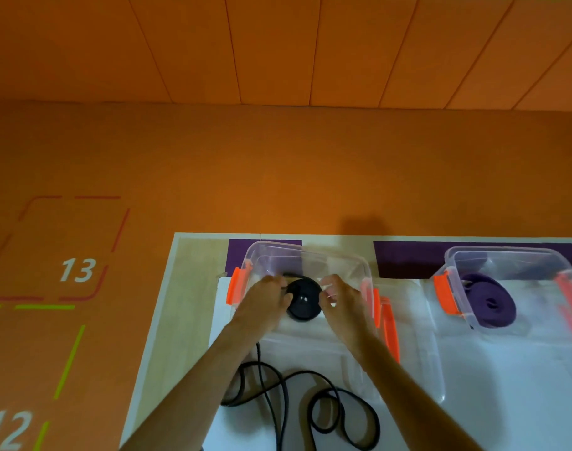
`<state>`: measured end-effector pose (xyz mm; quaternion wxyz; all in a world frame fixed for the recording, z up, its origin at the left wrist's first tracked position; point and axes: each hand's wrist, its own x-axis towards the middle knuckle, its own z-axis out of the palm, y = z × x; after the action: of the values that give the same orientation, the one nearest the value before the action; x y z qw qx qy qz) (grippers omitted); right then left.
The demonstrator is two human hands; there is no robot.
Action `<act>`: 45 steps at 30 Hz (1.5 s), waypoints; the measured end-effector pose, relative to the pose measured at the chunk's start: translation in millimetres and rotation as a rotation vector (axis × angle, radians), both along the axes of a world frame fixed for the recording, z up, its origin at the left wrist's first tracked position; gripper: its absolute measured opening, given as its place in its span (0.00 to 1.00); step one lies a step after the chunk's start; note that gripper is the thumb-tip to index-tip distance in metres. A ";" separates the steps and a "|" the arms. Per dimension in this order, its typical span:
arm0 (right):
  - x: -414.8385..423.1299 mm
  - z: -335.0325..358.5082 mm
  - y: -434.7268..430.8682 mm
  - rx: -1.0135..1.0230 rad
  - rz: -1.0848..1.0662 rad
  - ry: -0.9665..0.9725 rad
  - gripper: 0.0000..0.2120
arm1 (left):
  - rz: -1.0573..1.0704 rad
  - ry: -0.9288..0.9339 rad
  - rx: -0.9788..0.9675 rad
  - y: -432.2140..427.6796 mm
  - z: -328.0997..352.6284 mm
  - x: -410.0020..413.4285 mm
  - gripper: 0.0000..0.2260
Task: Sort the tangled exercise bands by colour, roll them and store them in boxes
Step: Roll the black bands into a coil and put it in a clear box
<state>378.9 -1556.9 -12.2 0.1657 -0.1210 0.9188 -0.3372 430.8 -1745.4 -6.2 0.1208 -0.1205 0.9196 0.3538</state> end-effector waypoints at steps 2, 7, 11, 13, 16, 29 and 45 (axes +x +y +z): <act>24.2 14.9 18.5 -0.006 0.150 0.268 0.10 | -0.132 0.147 -0.073 -2.6 16.4 30.4 0.12; 81.4 13.4 60.1 0.164 0.254 0.590 0.16 | -0.354 0.156 -0.303 -8.3 4.2 88.9 0.20; 99.8 1.1 74.1 0.288 0.271 0.484 0.36 | -0.326 0.274 -0.324 -1.5 -3.5 102.2 0.16; 101.4 0.2 76.1 0.326 0.237 0.523 0.44 | -0.272 0.320 -0.352 5.1 -1.5 104.2 0.15; 99.1 3.2 71.6 0.385 0.169 0.535 0.47 | -0.216 0.306 -0.408 18.2 3.7 107.7 0.20; 157.7 -0.6 100.7 0.159 0.098 0.487 0.30 | 0.037 0.497 -0.400 14.5 -6.0 192.6 0.16; 210.1 -78.2 101.0 0.226 0.197 -0.078 0.16 | 0.147 -0.282 -0.163 29.7 -54.8 270.8 0.34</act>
<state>589.0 -1455.9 -90.4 0.2461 -0.1781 0.9275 -0.2181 701.5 -1715.6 -61.0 0.2122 -0.2453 0.9079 0.2655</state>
